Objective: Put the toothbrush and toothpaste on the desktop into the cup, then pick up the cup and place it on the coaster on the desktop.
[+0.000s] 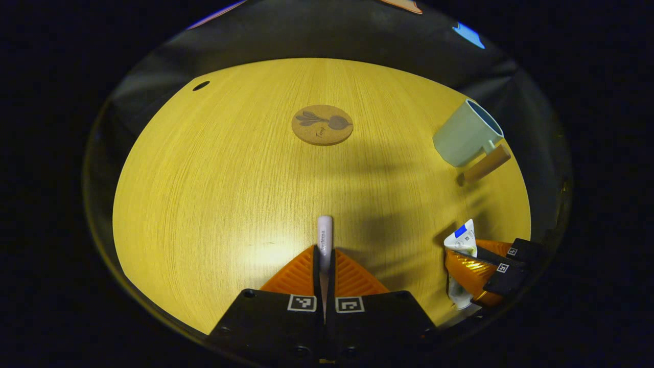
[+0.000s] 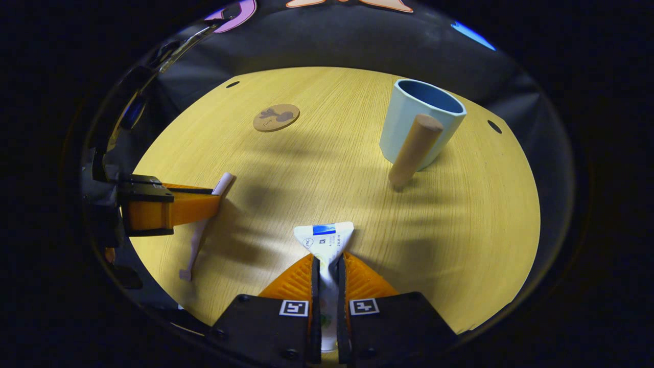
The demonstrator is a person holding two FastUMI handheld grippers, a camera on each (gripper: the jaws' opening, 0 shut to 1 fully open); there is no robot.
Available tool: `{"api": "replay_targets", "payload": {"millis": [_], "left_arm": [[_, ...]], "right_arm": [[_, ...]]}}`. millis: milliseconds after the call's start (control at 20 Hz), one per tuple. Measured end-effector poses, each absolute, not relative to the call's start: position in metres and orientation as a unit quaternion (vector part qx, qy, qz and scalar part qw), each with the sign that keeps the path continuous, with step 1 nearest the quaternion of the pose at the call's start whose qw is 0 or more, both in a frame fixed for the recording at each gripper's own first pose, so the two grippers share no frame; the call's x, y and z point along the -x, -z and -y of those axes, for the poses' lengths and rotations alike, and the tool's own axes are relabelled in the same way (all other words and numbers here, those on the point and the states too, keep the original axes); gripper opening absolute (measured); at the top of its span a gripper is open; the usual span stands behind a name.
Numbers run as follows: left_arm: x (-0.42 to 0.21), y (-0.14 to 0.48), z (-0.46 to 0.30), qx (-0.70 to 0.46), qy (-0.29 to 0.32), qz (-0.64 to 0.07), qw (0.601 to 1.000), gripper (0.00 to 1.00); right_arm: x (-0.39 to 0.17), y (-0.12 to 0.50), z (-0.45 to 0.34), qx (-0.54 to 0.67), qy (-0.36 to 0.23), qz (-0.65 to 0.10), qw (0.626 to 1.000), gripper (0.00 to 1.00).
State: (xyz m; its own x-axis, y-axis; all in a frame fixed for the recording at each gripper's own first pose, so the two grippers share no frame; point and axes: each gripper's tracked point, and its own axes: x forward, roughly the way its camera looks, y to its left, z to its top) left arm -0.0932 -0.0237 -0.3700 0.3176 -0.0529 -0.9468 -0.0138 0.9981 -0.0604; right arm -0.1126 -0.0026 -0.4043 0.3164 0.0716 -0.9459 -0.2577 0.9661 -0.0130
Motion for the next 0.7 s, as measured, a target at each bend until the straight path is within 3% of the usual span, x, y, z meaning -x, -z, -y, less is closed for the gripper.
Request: {"api": "replay_targets", "payload": {"millis": [100, 700], "left_arm": [[0.092, 0.368, 0.025, 0.034, 0.025, -0.575, 0.817, 0.00], [0.093, 0.320, 0.032, 0.054, 0.053, -0.527, 0.847, 0.00]], "right_arm": [[0.112, 0.404, 0.003, 0.076, -0.105, -0.575, 0.808, 0.12], [0.087, 0.351, 0.008, -0.014, -0.101, -0.508, 0.855, 0.15]]}}
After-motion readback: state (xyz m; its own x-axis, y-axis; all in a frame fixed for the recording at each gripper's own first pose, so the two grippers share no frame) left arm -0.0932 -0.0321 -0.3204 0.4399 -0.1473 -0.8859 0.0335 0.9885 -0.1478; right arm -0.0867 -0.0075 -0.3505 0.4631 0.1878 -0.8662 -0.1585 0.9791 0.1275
